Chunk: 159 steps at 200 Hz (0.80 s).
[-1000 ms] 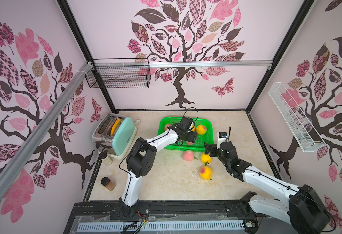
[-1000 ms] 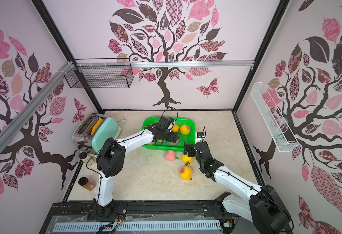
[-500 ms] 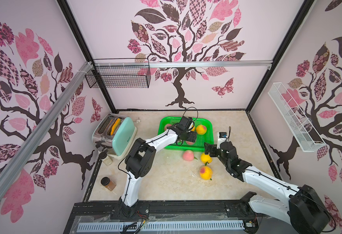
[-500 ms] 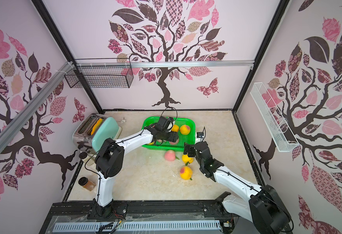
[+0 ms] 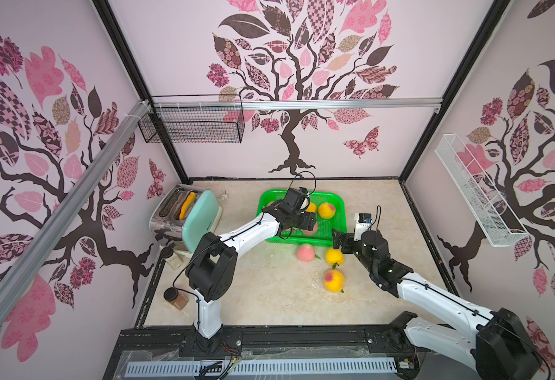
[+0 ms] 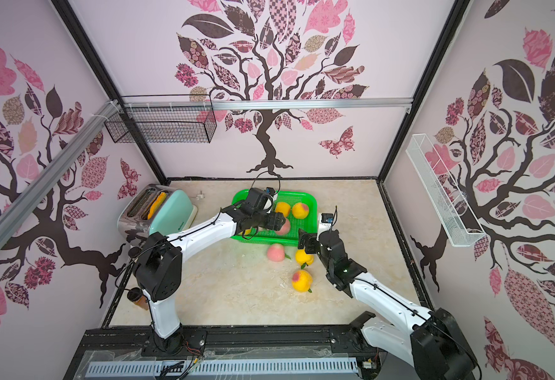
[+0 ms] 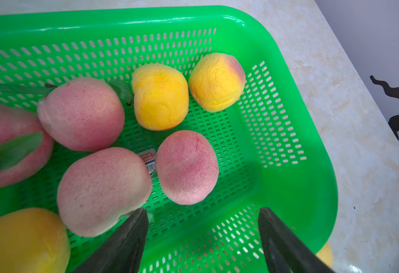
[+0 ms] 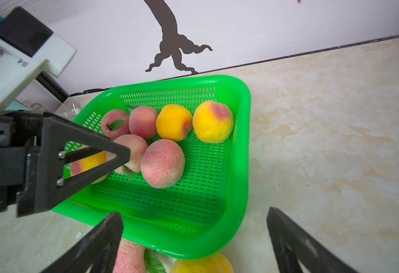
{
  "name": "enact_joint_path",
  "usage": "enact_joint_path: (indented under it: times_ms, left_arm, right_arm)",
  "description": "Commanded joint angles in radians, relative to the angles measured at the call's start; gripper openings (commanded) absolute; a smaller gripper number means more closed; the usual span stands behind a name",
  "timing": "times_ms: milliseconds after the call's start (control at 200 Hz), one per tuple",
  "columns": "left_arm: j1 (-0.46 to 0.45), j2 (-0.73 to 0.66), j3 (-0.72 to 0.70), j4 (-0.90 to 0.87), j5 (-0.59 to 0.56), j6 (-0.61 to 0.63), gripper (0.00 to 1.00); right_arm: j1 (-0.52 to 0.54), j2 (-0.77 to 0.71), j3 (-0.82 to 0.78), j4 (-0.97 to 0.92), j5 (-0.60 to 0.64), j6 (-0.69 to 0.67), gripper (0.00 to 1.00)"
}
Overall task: Put the peaches into the basket
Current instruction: Place the peach in the basket, then pick up the peach from the center of the board.
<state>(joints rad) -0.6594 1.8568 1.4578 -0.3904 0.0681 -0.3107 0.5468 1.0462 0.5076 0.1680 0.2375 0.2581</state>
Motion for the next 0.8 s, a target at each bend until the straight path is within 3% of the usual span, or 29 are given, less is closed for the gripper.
enact_joint_path:
  times_ms: [0, 370, 610, 790]
  left_arm:
    - [0.02, -0.089, -0.06, 0.029, -0.014, -0.003, 0.77]
    - [0.182, -0.356, -0.371, 0.183, 0.095, -0.122, 0.78]
    - [0.3, -0.422, -0.5, 0.261, 0.137, -0.152, 0.78]
    - [0.337, -0.459, -0.551, 0.287, 0.091, -0.164, 0.77]
  right_arm:
    - [0.005, -0.001, 0.032, -0.034, -0.02, 0.01, 0.97]
    - [0.006, -0.001, 0.146, -0.325, -0.251, 0.023, 0.97]
    - [0.005, 0.04, 0.22, -0.567, -0.375, -0.007, 0.97]
    - [0.005, 0.11, 0.244, -0.691, -0.437, 0.015, 0.97]
